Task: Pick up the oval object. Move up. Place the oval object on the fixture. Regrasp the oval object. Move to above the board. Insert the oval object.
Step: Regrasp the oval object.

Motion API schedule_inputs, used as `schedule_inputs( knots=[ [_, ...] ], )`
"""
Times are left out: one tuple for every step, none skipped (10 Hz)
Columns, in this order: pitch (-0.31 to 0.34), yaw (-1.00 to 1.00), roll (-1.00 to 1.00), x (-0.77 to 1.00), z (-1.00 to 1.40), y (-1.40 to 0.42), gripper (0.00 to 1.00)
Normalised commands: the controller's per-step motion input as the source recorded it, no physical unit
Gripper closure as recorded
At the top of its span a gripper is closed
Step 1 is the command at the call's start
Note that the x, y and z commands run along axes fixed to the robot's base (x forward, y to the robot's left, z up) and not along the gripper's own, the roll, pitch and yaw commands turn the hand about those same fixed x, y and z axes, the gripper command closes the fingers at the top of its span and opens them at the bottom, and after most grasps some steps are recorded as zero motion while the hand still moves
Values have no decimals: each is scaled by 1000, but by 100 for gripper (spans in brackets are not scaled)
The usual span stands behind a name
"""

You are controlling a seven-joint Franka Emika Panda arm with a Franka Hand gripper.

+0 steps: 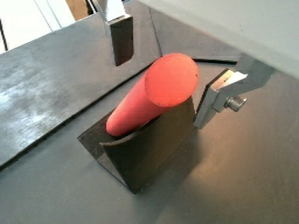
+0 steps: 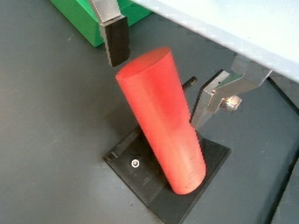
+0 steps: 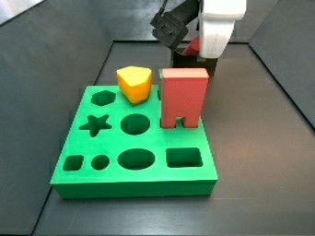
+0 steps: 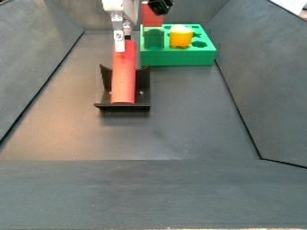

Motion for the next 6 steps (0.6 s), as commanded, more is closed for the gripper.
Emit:
schedule_inputs(
  knots=[
    [206,63,-44,77,2,-10,0],
    [205,63,-44,78,2,-10,0],
    [205,63,-44,78,2,-10,0],
    [205,63,-44,78,2,-10,0],
    [205,63,-44,78,2,-10,0],
    [205,63,-44,78,2,-10,0]
  ],
)
